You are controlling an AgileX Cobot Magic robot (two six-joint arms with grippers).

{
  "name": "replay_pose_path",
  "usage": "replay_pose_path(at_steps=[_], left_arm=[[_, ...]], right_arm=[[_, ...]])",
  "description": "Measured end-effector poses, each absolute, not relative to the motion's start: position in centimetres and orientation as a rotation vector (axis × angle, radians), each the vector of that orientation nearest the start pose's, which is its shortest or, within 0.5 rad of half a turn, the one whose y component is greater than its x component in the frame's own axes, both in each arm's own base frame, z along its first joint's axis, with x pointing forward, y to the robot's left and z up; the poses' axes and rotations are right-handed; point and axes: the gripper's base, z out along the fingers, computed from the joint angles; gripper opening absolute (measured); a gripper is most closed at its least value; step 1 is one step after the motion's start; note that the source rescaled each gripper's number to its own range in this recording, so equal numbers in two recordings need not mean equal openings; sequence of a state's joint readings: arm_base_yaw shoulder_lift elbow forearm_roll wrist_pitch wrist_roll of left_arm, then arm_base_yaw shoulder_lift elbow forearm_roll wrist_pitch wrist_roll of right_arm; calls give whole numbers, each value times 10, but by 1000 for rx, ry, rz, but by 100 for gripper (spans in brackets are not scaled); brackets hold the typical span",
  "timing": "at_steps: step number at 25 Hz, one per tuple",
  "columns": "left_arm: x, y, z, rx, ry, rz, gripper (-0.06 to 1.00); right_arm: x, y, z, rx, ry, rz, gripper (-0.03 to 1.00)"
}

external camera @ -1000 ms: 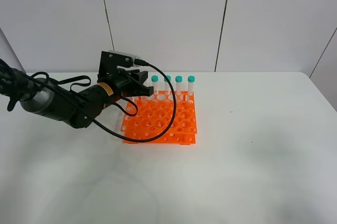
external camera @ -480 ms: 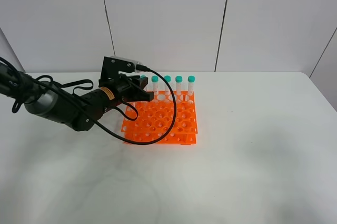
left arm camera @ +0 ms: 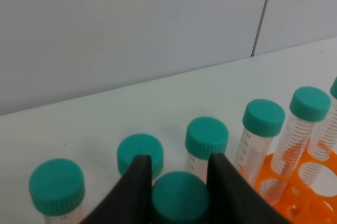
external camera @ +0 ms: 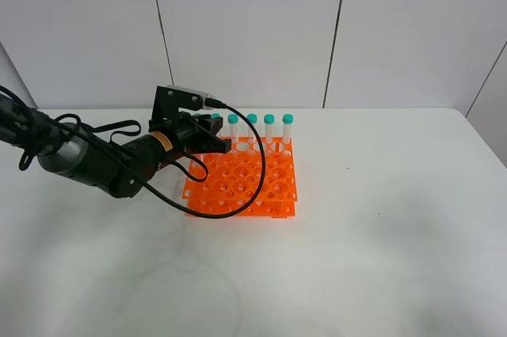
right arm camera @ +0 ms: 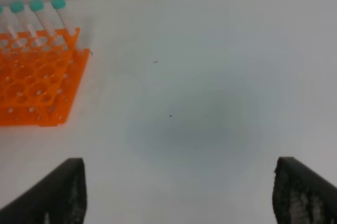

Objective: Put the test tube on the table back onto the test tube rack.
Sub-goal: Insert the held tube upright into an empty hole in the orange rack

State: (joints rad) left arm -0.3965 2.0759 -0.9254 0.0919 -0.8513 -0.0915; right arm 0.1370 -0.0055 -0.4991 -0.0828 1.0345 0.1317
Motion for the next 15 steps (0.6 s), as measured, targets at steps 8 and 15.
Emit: replay_pose_path(at_steps=[8,15], left_arm=[[367,-160,119,376,1761,-369,0],[367,-161,109,380,1778,-369,0]], right_arm=[[-4,-7,279,-3,2011,73,91],[-4,-7,279,-3,2011,73,91]])
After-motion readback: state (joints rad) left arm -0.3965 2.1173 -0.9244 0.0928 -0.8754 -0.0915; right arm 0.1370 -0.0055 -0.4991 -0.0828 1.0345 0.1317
